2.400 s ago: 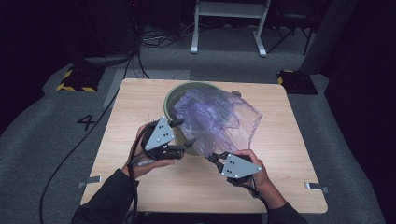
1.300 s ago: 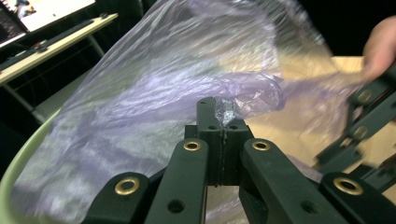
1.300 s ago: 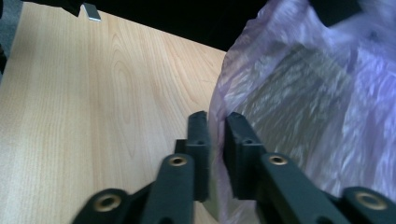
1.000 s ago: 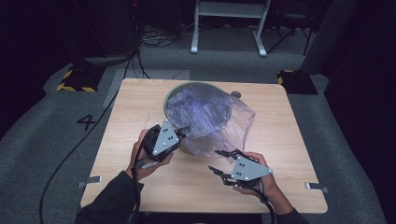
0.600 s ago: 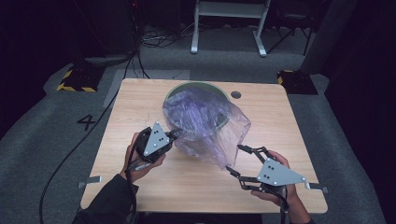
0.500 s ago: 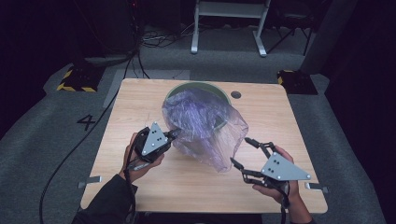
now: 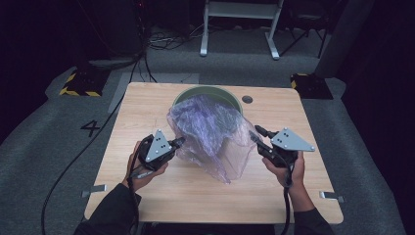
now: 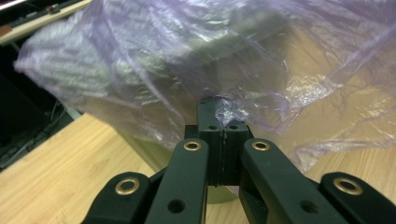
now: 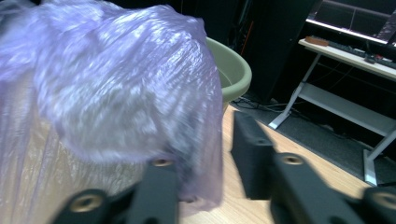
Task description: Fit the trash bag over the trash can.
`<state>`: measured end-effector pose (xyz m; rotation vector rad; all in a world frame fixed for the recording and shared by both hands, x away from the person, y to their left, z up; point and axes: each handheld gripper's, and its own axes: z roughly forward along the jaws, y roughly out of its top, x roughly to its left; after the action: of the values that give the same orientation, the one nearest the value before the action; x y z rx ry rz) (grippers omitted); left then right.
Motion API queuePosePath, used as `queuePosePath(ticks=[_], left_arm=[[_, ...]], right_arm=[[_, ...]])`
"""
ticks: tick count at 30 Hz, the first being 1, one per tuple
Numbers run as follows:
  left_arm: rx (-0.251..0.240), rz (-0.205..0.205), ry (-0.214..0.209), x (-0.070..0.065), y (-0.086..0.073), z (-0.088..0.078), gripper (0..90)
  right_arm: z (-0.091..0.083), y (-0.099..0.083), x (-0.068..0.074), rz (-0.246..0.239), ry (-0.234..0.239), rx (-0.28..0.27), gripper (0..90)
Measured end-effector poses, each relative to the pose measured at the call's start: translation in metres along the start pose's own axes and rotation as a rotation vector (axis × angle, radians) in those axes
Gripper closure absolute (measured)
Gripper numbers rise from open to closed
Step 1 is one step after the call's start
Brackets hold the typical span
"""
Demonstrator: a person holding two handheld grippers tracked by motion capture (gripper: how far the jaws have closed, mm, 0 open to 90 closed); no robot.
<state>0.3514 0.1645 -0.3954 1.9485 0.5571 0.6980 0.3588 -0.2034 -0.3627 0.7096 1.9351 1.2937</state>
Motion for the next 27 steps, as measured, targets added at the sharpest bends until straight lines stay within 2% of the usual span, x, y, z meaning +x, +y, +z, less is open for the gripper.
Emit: queuePosePath(ticks=[2,3,4,6,7,9,10,12,14,16,17,18,21,24,25,27], left_arm=[[0.004,-0.006,0.014,0.005,-0.004,0.001,89.6],[0.004,-0.006,0.014,0.005,-0.004,0.001,89.6],[0.001,-0.017,0.012,0.011,-0.009,0.0,89.6],[0.002,-0.024,0.021,0.014,-0.011,0.0,89.5],[0.0,-0.038,0.028,0.021,-0.014,0.0,89.5],[0.001,-0.045,0.036,0.024,-0.016,-0.001,89.5],[0.003,-0.063,0.052,0.031,-0.02,-0.002,89.5],[0.005,-0.076,0.06,0.036,-0.022,-0.003,89.4],[0.015,-0.079,0.087,0.042,-0.025,-0.004,88.9],[0.018,-0.095,0.092,0.047,-0.028,-0.005,86.4],[0.025,-0.099,0.105,0.049,-0.029,-0.006,83.0],[0.023,-0.112,0.1,0.051,-0.03,-0.007,77.8],[0.012,-0.109,0.067,0.052,-0.029,-0.013,53.2],[-0.009,-0.11,0.031,0.047,-0.027,-0.023,29.4],[-0.015,-0.098,0.022,0.046,-0.025,-0.028,23.8],[-0.03,-0.076,0.017,0.041,-0.022,-0.037,18.8]], right_arm=[[0.006,0.0,-0.004,-0.007,-0.004,0.011,86.2],[0.006,0.0,-0.004,-0.007,-0.004,0.011,86.2],[0.014,0.0,-0.01,-0.008,0.004,0.02,90.0],[0.016,0.0,-0.012,-0.01,0.0,0.027,90.0],[0.024,-0.001,-0.019,-0.005,-0.006,0.052,90.0],[0.03,-0.004,-0.024,0.005,-0.013,0.071,90.0],[0.033,-0.005,-0.027,0.001,-0.023,0.085,90.0],[0.035,-0.006,-0.03,0.002,-0.029,0.094,90.0],[0.04,-0.009,-0.036,0.021,-0.032,0.11,90.0],[0.043,-0.01,-0.039,0.017,-0.037,0.117,90.0],[0.044,-0.01,-0.04,0.022,-0.034,0.119,90.0],[0.045,-0.011,-0.04,0.03,-0.031,0.121,90.0],[0.044,-0.011,-0.04,0.034,-0.027,0.12,90.0],[0.041,-0.01,-0.038,0.019,-0.031,0.118,90.0],[0.04,-0.009,-0.038,0.014,-0.032,0.118,90.0],[0.038,-0.007,-0.037,0.006,-0.034,0.114,90.0]])
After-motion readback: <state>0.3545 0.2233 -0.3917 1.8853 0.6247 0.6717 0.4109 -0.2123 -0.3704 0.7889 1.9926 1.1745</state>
